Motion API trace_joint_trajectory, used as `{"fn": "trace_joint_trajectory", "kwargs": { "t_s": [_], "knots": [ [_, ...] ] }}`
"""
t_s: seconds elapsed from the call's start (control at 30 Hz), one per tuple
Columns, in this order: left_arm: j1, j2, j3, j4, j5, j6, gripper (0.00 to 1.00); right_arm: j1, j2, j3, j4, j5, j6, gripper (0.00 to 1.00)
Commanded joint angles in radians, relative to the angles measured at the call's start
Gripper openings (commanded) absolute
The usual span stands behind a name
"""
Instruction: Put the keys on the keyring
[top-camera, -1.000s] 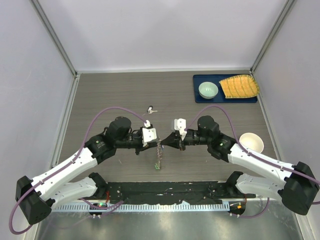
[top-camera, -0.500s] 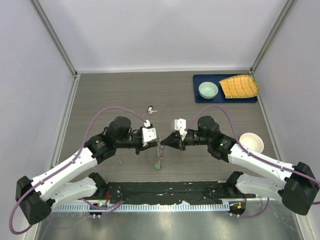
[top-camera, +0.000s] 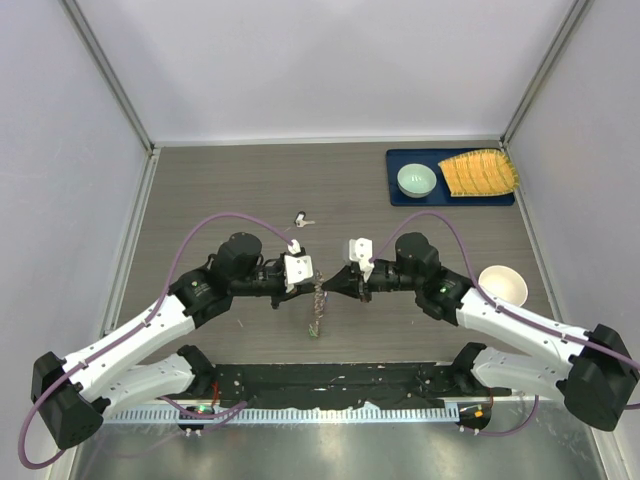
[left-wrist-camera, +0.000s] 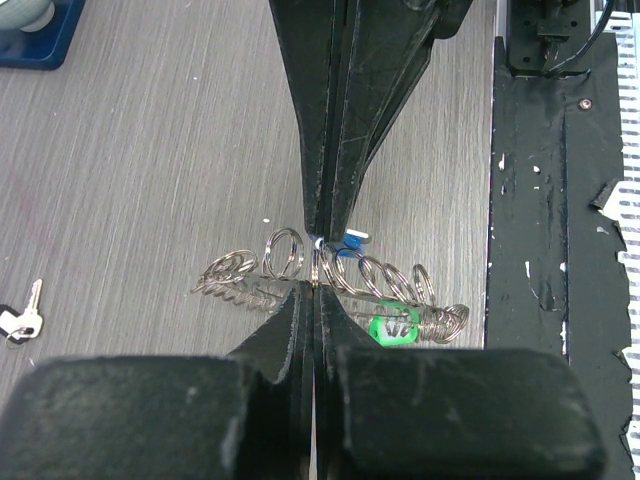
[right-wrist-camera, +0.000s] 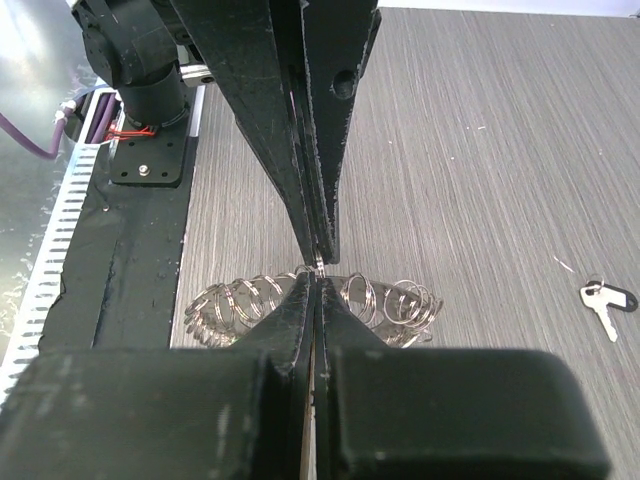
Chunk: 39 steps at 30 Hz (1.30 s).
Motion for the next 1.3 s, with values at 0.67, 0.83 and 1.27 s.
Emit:
{"fn": "trace_joint_trajectory", "kwargs": {
  "t_s": [0.67,0.83,1.27],
  "knots": [
    [-0.003,0.002,0.017,0.068,0.077,0.003,0.0,0.005,-0.002,-0.001,0.056,0.011,-0.023,0.01],
    [-0.003,0.005,0.017,0.068,0.068,0.002,0.0,0.006,-0.009,0.002,0.05,0.0,-0.019,0.01],
    [-0.002,0.011,0.0,0.146,0.11,-0.061,0.0,0.006,0.008,-0.006,0.076,-0.055,-0.014,0.01]
  ]
}}
